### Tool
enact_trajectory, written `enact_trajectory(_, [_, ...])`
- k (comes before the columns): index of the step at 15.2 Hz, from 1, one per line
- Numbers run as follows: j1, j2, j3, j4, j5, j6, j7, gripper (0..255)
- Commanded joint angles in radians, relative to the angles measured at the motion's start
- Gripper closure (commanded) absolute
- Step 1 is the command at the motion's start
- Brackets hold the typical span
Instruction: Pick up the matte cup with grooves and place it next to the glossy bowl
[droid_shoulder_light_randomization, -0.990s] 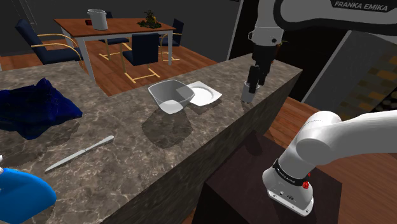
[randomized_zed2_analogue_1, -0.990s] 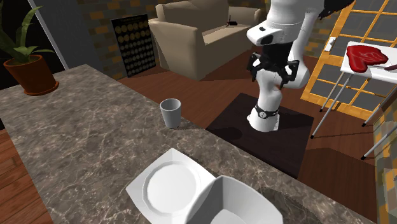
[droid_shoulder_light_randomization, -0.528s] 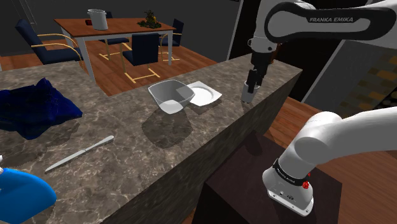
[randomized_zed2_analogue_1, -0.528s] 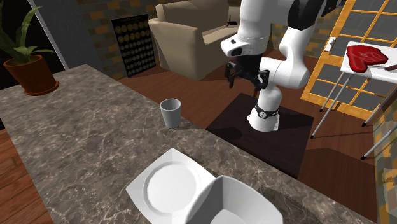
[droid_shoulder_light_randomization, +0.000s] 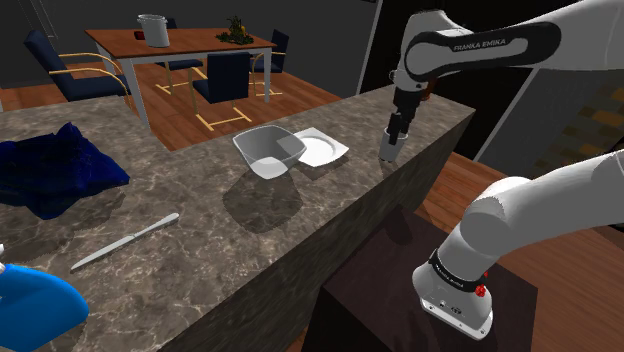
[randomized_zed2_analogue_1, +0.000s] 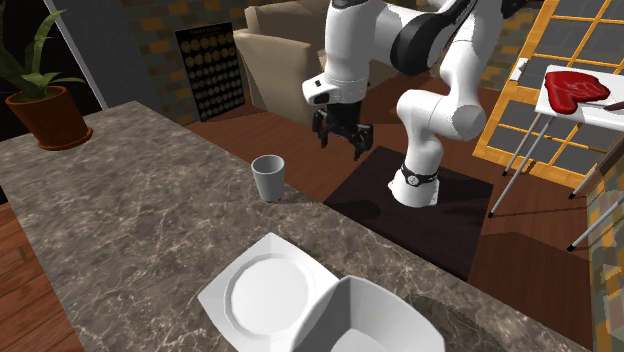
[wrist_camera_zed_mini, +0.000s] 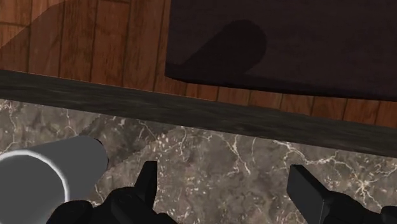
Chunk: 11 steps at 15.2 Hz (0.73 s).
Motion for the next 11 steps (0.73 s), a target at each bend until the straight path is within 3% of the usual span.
enact_trajectory(1, [-0.01, 0.053, -0.028, 0.012, -0.018, 0.056, -0.027, 0])
enact_trajectory(11, [-0.053, 0.366, -0.18, 0.152, -0.037, 0.3, -0.202, 0])
